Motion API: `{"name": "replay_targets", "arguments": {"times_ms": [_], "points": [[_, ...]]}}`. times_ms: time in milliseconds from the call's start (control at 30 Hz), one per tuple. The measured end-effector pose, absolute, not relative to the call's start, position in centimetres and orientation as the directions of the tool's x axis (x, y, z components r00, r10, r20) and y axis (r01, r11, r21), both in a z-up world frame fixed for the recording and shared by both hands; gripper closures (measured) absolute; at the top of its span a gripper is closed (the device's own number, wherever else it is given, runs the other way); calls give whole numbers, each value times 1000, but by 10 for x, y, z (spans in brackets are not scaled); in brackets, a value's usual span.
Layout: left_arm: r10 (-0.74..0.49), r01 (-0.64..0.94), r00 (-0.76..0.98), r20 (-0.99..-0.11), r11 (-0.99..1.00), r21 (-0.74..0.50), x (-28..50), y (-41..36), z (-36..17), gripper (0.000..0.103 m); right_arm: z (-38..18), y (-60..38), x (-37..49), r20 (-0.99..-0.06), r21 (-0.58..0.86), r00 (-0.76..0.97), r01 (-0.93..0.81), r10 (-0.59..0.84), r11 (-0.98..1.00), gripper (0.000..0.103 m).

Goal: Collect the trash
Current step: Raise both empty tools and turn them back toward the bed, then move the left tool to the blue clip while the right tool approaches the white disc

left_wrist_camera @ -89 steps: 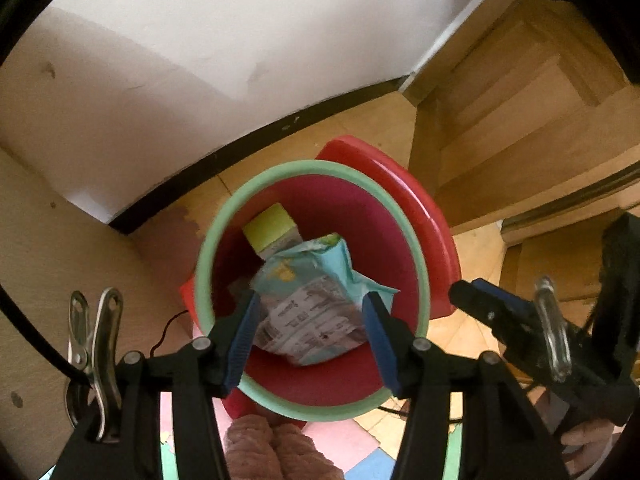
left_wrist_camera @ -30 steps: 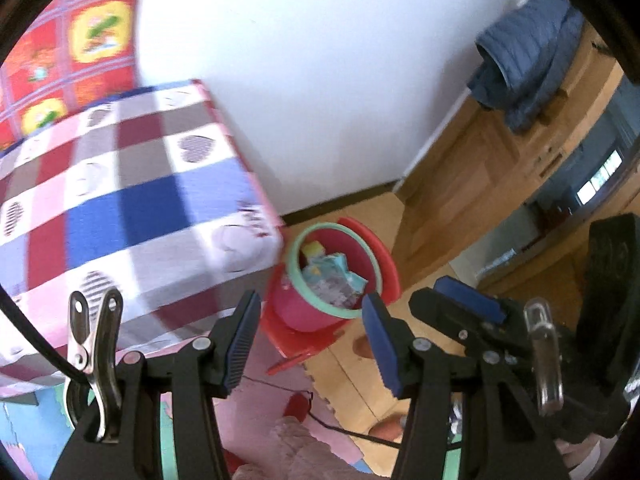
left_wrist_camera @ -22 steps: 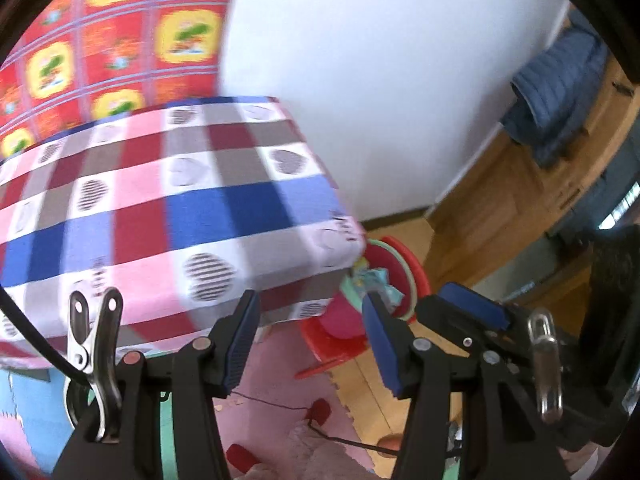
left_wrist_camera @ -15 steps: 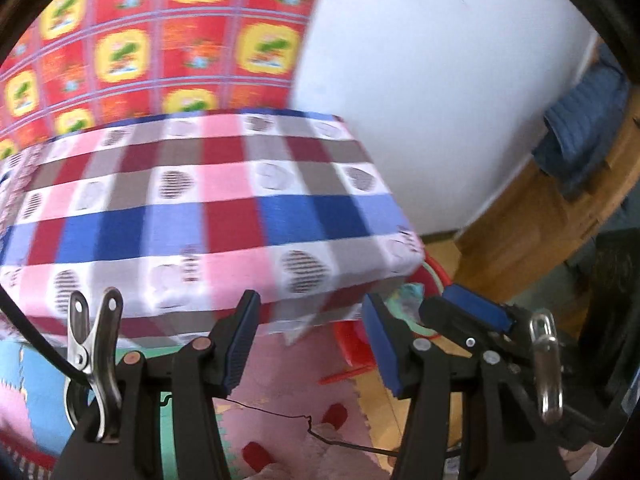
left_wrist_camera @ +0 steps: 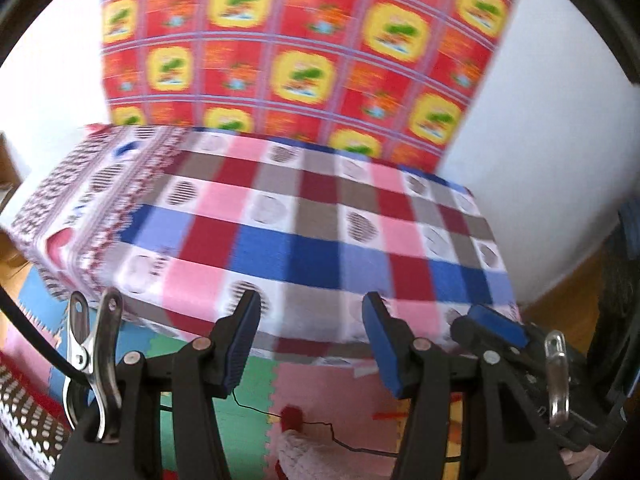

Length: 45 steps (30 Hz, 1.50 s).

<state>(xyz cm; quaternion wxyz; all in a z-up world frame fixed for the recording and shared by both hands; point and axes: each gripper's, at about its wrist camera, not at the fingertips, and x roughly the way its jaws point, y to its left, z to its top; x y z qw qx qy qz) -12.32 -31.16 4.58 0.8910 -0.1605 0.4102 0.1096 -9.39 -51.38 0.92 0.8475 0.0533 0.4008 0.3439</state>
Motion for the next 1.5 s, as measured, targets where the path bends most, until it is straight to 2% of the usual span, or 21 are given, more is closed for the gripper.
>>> {"name": "replay_targets", "arguments": {"times_ms": [433,667,867,1133,1500], "points": [[225,-500,597,-770,855,-138,-108,-184,57,48,20,-387,-38,-622,385,311,-678,719,626,61],[276,-567,565,-777,814,-123,-89,-122,55,48,21,-327,-9,-621,396,259,-712,740,580,61],[272,-598,544,-794,789,-139,-77,-72,48,48,20,-287,9,-638,388,239,-721,732,574,61],[243,-552,556,-795,822,-136,-53,-3,35,48,14,-237,19,-656,374,264,-700,707,608,61],[104,-354,576,-811,926,-133,1,89,12,48,1,-166,21,-677,366,426,-513,600,777,61]]}}
